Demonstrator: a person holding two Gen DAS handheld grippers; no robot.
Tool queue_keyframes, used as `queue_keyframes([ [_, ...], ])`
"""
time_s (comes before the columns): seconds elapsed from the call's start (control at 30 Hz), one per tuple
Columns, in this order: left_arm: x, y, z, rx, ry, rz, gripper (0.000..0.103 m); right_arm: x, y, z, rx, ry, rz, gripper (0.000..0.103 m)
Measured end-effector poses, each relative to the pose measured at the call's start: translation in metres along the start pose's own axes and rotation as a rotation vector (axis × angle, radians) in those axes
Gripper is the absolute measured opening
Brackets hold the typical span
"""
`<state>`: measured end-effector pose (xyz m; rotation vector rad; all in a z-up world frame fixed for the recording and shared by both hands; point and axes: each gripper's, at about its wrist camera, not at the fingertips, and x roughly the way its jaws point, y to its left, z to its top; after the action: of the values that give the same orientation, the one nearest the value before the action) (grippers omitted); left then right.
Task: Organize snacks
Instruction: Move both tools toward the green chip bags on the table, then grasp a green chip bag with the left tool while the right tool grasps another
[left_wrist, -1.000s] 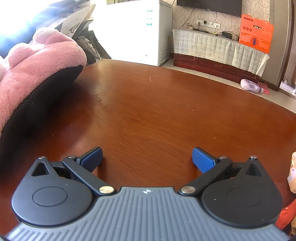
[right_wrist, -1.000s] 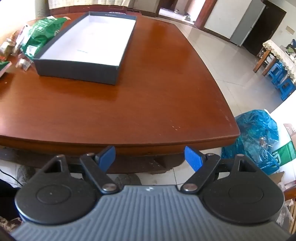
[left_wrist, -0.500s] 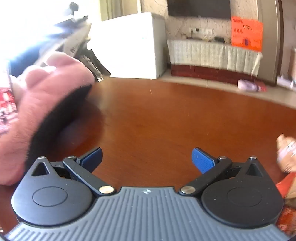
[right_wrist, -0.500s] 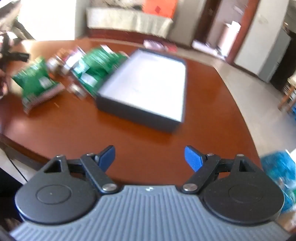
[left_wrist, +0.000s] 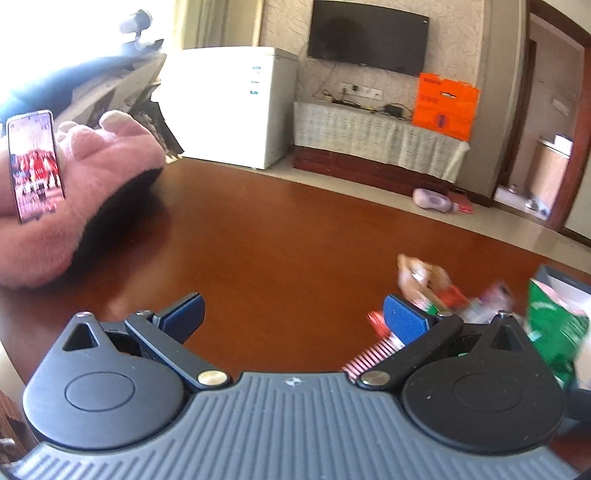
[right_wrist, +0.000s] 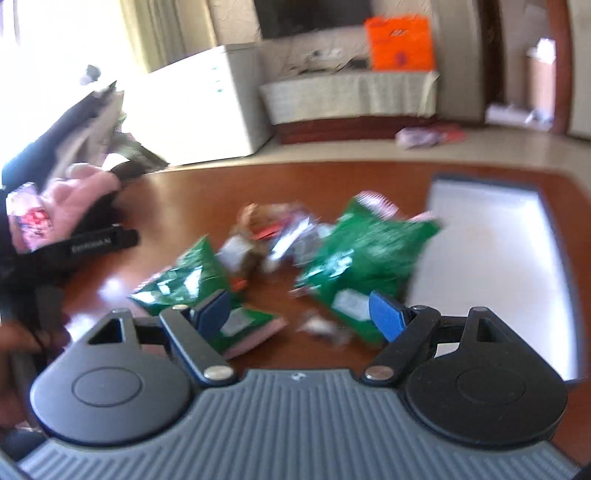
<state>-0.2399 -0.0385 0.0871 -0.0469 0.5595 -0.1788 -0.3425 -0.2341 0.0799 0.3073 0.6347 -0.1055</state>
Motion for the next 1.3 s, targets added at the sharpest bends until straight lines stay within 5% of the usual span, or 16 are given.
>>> queue_keyframes([
  [0.07, 0.001, -0.001, -0.006, 0.018, 0.019, -0.018, 0.103, 0.008, -0.006, -0.002, -0.003, 0.028, -0.021, 0.084],
  [0.33, -0.007, -0.038, -0.027, 0.162, 0.034, -0.064, 0.103, 0.016, -0.060, 0.000, 0.019, 0.087, -0.343, 0.085],
  [0.47, -0.002, -0.041, -0.023, 0.172, 0.059, -0.082, 0.103, 0.009, -0.064, -0.002, 0.051, 0.017, -0.412, 0.087],
  [0.53, 0.005, -0.037, -0.020, 0.178, 0.061, -0.078, 0.103, -0.004, -0.047, -0.009, -0.007, -0.066, -0.376, 0.087],
  [0.63, 0.007, -0.031, -0.020, 0.165, 0.047, -0.070, 0.103, -0.026, -0.021, -0.015, -0.088, -0.202, -0.208, 0.088],
  [0.73, 0.009, -0.025, -0.018, 0.133, 0.048, -0.067, 0.103, -0.008, -0.012, -0.016, -0.146, -0.064, -0.024, 0.092],
  [0.8, 0.012, -0.023, -0.018, 0.125, 0.053, -0.066, 0.103, 0.012, -0.011, -0.015, -0.122, 0.017, -0.002, 0.092],
  [0.97, 0.011, -0.023, -0.019, 0.151, 0.031, -0.061, 0.103, 0.035, -0.026, -0.018, -0.095, 0.113, -0.066, 0.091],
  [1.2, 0.011, -0.021, -0.019, 0.139, 0.037, -0.068, 0.103, 0.037, -0.068, -0.026, -0.017, 0.154, -0.296, 0.091],
  [1.3, 0.011, -0.023, -0.023, 0.155, 0.044, -0.055, 0.103, 0.024, -0.067, -0.023, -0.012, 0.094, -0.287, 0.091],
])
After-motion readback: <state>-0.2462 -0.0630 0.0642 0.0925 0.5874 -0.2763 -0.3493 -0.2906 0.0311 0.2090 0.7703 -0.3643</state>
